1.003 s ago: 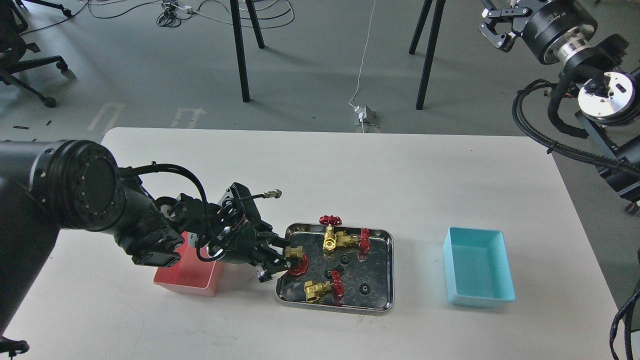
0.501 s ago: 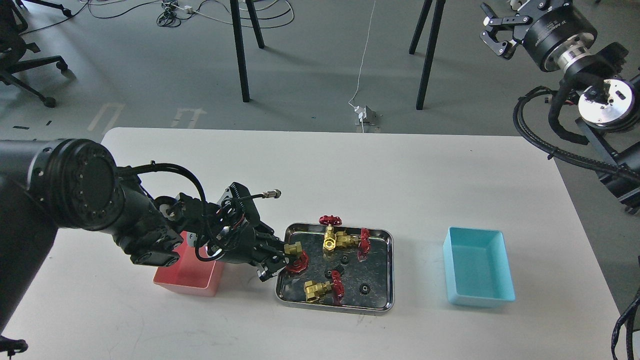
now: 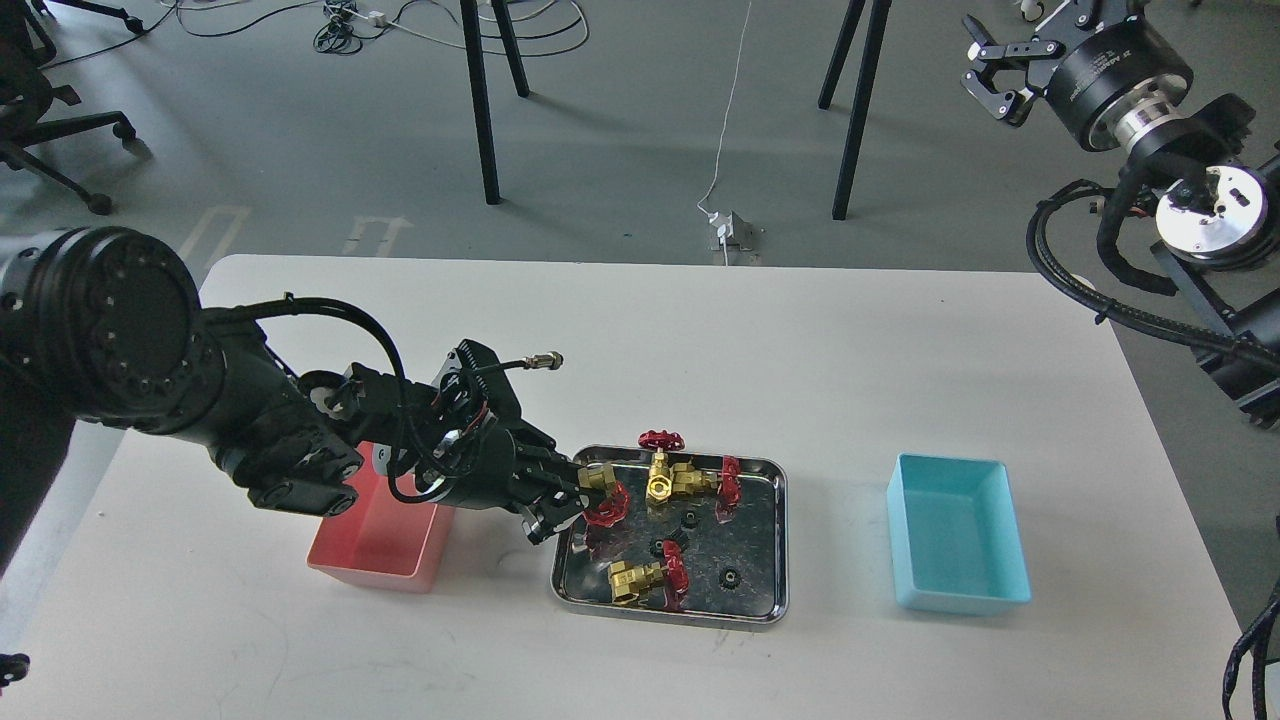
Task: Place valve in pink box and gear in blue box
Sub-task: 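Carry the valve with the left gripper into the pink box and release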
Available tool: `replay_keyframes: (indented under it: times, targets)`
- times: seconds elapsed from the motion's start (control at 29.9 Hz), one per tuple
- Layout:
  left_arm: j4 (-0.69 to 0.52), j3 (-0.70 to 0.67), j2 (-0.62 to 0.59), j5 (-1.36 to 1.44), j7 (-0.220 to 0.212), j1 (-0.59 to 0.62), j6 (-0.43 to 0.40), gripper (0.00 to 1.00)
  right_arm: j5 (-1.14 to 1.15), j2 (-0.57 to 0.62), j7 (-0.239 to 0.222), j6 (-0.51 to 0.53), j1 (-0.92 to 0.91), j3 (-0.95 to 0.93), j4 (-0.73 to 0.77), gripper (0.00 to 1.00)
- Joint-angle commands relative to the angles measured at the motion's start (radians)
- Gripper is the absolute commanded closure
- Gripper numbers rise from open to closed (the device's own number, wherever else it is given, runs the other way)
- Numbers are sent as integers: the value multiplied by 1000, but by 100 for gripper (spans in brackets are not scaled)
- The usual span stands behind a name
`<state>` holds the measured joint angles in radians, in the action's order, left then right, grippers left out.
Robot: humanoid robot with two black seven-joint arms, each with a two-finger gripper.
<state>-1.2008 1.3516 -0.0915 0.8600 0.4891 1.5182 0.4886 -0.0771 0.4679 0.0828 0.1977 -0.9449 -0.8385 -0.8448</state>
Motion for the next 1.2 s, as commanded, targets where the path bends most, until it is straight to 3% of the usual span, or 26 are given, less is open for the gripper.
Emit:
replay_keyframes:
  times: [0.0,0.1,0.3,0.43,0.74,1.17]
  targets:
    - [-34,-5,-45,1,0,52,0,91,-1,-5,0,-6,-11,-10,0,0]
    - [-87,-5,-109,4,0,100,0,91,-3,-23,-2,-27,-53,-16,-5,0]
    - [-321,17,-275,19,0,270,0,91,-6,-60,0,-110,-199,-10,15,0]
    - [-347,38,-388,97,0,286,0,91,-6,-80,0,-110,-244,2,53,0]
    - [-306,63,-600,217,0,183,0,91,-6,-80,0,-96,-202,2,44,0]
    - [-138,-71,-603,232,0,-79,0,90,-6,-71,0,-96,-173,1,43,0]
